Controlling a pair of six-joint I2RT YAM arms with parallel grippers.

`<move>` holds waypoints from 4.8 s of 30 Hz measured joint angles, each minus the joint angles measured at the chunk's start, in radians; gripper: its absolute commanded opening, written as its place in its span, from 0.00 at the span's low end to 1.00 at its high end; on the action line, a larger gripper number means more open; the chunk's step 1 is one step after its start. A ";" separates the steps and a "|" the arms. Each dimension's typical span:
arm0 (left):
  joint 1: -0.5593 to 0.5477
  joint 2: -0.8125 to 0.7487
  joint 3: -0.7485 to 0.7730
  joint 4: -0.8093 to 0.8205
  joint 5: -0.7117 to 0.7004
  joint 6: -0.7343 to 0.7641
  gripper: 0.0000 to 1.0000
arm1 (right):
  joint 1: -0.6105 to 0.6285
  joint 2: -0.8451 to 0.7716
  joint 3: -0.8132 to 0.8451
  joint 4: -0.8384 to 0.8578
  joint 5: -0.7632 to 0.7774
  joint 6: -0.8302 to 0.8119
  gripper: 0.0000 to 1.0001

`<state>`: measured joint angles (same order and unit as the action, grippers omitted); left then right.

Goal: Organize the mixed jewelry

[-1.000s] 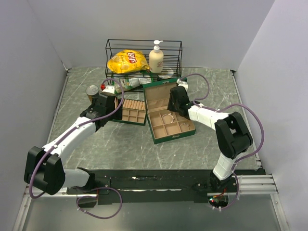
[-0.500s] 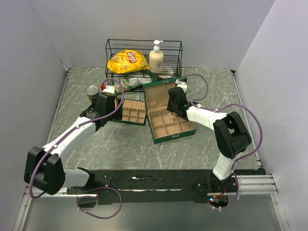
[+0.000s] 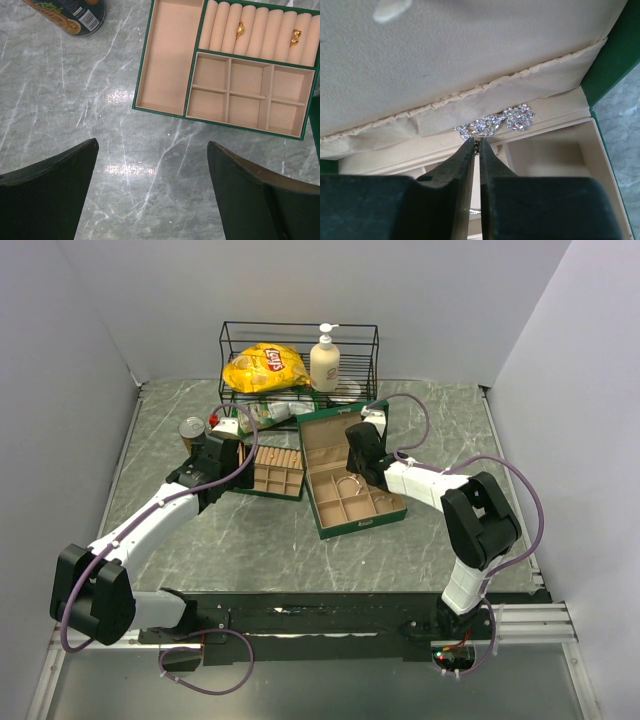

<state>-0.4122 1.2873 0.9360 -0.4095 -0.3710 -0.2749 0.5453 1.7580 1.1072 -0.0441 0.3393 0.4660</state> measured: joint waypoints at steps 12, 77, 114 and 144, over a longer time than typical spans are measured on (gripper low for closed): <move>0.000 0.000 0.000 0.000 0.000 0.000 0.96 | 0.003 -0.014 0.002 -0.016 -0.013 -0.031 0.00; 0.000 0.000 0.000 0.000 0.001 0.000 0.96 | 0.006 0.004 0.023 -0.054 -0.033 0.055 0.29; 0.000 0.000 0.000 -0.001 0.001 0.000 0.96 | 0.000 -0.114 0.039 -0.063 -0.011 0.008 0.00; 0.000 0.000 0.000 -0.002 0.007 0.000 0.96 | -0.066 -0.188 0.219 -0.099 -0.029 -0.098 0.00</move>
<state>-0.4122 1.2873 0.9360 -0.4110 -0.3641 -0.2749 0.4793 1.5696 1.3258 -0.1432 0.3107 0.3676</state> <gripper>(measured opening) 0.963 0.007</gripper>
